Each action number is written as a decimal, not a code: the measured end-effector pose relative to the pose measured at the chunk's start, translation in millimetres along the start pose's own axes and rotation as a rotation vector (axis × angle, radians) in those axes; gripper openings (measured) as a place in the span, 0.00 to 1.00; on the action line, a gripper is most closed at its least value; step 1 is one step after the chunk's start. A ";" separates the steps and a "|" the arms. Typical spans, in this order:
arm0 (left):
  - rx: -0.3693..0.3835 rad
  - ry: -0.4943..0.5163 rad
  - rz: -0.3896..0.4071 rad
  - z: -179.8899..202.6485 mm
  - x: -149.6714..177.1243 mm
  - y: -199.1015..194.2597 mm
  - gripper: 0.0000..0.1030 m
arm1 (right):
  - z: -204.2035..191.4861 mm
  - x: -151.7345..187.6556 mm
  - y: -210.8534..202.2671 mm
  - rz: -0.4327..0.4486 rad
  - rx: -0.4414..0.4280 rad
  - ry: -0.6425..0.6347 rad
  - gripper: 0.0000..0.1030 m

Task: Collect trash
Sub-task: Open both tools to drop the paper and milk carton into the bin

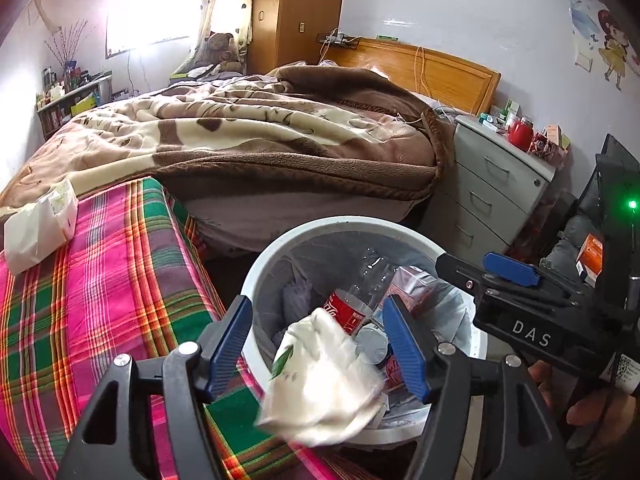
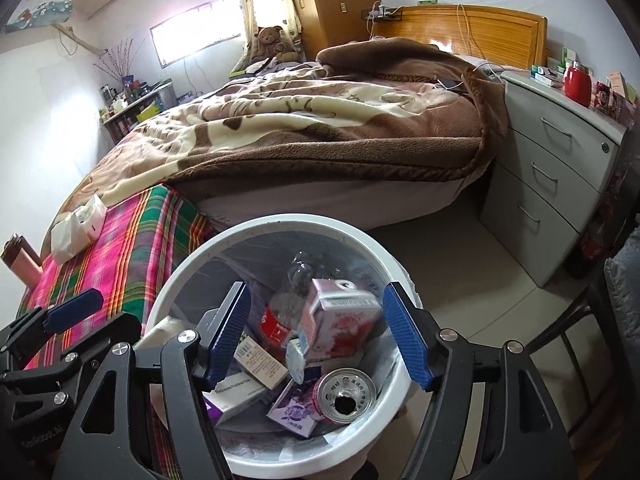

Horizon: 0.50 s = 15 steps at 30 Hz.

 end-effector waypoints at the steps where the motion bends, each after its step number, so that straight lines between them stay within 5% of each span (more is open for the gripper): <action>1: -0.004 0.004 0.007 -0.4 0.0 -2.3 0.69 | -0.6 -0.1 -0.6 0.002 0.000 0.002 0.68; 15: -0.078 -0.036 0.083 -20.0 12.2 -44.1 0.76 | -20.9 9.7 -26.6 0.052 -0.039 -0.003 0.68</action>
Point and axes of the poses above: each gripper's, at about its wrist camera, not at the fingertips, and y roughly the way its jaws point, z to its right, x to its underside, the point moved 6 cm from there along y, roughly the way its jaws point
